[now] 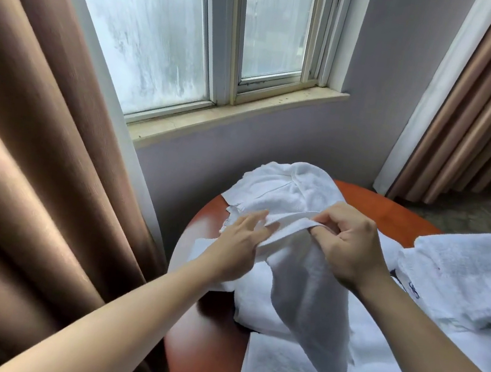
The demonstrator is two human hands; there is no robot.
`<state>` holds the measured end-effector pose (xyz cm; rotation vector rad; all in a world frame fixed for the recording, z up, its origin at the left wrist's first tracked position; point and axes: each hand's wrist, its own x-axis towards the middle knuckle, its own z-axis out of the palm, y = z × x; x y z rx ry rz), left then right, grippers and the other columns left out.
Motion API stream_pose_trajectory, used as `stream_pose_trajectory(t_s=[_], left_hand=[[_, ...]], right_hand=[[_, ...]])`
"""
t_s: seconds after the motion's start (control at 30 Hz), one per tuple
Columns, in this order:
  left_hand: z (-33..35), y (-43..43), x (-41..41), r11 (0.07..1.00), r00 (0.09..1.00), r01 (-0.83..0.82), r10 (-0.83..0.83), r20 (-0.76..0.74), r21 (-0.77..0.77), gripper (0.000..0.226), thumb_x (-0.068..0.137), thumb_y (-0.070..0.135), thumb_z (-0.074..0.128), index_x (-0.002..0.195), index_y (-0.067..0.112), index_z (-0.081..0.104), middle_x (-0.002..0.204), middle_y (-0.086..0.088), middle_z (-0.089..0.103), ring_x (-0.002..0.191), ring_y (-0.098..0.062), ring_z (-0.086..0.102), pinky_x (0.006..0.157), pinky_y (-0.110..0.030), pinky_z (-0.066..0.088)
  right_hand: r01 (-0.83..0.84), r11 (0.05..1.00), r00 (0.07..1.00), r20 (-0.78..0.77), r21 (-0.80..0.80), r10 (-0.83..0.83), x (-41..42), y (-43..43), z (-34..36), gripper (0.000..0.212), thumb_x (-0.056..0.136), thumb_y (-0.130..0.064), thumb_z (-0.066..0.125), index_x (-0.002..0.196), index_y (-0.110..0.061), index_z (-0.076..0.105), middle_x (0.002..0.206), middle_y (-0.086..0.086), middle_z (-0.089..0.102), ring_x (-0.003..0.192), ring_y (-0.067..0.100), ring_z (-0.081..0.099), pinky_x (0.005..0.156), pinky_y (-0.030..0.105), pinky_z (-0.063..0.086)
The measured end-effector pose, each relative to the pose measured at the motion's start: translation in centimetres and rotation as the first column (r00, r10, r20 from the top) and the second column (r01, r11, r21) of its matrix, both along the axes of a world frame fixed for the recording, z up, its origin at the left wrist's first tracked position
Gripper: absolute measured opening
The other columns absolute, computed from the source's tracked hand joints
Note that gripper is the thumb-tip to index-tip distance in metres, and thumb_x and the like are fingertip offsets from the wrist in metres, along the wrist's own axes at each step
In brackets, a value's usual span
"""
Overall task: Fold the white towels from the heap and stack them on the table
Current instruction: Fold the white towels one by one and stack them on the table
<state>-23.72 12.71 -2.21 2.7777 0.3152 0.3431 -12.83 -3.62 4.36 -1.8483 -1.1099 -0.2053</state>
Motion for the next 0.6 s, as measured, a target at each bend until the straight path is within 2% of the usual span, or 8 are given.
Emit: stream_pose_trajectory(t_s=[0.1,0.17,0.23,0.3,0.37,0.47,0.5,0.6], left_hand=[[0.5,-1.1,0.5,0.995,0.984,0.049,-0.063,0.169,0.086,0.062,0.073,-0.007,0.041,0.134,0.001,0.051,0.133,-0.020,0.052,0.119,-0.039,0.051,0.101,-0.042,0.043],[1.6,-1.3,0.7,0.988,0.952,0.033,-0.077,0.295,0.153,0.042,0.072,-0.003,0.051,0.113,-0.002,0.062,0.110,-0.018,0.063,0.094,-0.037,0.062,0.079,-0.042,0.054],[2.6,-1.0,0.7,0.971,0.908,0.003,-0.102,0.405,0.238,0.021,0.075,0.003,0.054,0.092,0.001,0.067,0.091,-0.014,0.067,0.073,-0.034,0.065,0.059,-0.037,0.054],[3.3,-0.1,0.5,0.966,0.900,-0.051,-0.067,0.432,0.254,0.022,0.078,0.014,0.049,0.083,0.005,0.069,0.079,-0.008,0.068,0.061,-0.031,0.063,0.048,-0.034,0.051],[3.7,0.8,0.3,0.967,0.911,-0.122,0.020,0.412,0.223,0.026,0.079,0.021,0.047,0.082,0.010,0.071,0.071,-0.004,0.066,0.056,-0.030,0.062,0.044,-0.033,0.049],[3.5,1.1,0.4,0.962,0.920,-0.168,0.076,0.384,0.213,0.002,0.069,0.009,0.066,0.068,0.010,0.065,0.059,-0.003,0.057,0.045,-0.027,0.054,0.040,-0.025,0.037],[3.5,0.9,0.4,0.966,0.921,-0.164,0.076,0.382,0.202,0.013,0.065,0.003,0.069,0.062,0.009,0.058,0.057,-0.004,0.053,0.043,-0.026,0.049,0.040,-0.023,0.032],[3.6,1.2,0.5,0.967,0.915,-0.122,0.023,0.402,0.223,0.014,0.073,0.009,0.054,0.060,0.008,0.051,0.061,-0.006,0.050,0.042,-0.026,0.047,0.037,-0.024,0.033]], right_hand=[[-0.011,1.000,1.000,0.025,0.012,0.010,0.0,-0.2,0.8,0.012,0.072,-0.009,0.059,0.062,-0.004,0.063,0.063,0.000,0.055,0.068,0.009,0.050,0.061,0.007,0.036],[0.000,1.000,0.998,0.064,0.011,0.000,0.3,-0.6,1.0,0.011,0.073,-0.002,0.062,0.062,-0.006,0.063,0.063,-0.006,0.054,0.069,0.005,0.051,0.061,0.006,0.035],[0.017,1.000,0.996,0.088,-0.010,-0.016,0.8,-1.1,1.2,0.015,0.073,0.005,0.066,0.063,-0.006,0.064,0.063,-0.011,0.053,0.070,0.003,0.052,0.060,0.006,0.035],[0.022,1.000,0.995,0.102,-0.018,-0.020,0.9,-1.2,1.4,0.014,0.073,0.004,0.065,0.063,-0.006,0.065,0.063,-0.011,0.052,0.069,0.004,0.051,0.059,0.008,0.035],[0.014,1.000,0.993,0.115,0.001,-0.014,0.6,-1.0,1.6,0.011,0.073,-0.002,0.063,0.064,-0.006,0.066,0.062,-0.009,0.051,0.066,0.008,0.049,0.058,0.011,0.036],[0.011,1.000,0.992,0.126,-0.001,-0.011,0.2,-0.3,1.8,0.013,0.075,0.001,0.068,0.064,-0.005,0.068,0.062,0.002,0.056,0.064,0.014,0.049,0.058,0.018,0.038],[0.009,1.000,0.992,0.126,-0.009,-0.008,0.1,-0.2,1.9,0.013,0.075,0.003,0.070,0.064,-0.005,0.068,0.063,0.004,0.057,0.065,0.014,0.049,0.058,0.018,0.038],[0.037,0.999,0.992,0.122,-0.028,-0.034,0.2,-0.3,2.0,0.013,0.072,0.004,0.072,0.063,-0.005,0.069,0.063,0.002,0.059,0.063,0.013,0.050,0.058,0.014,0.038]])
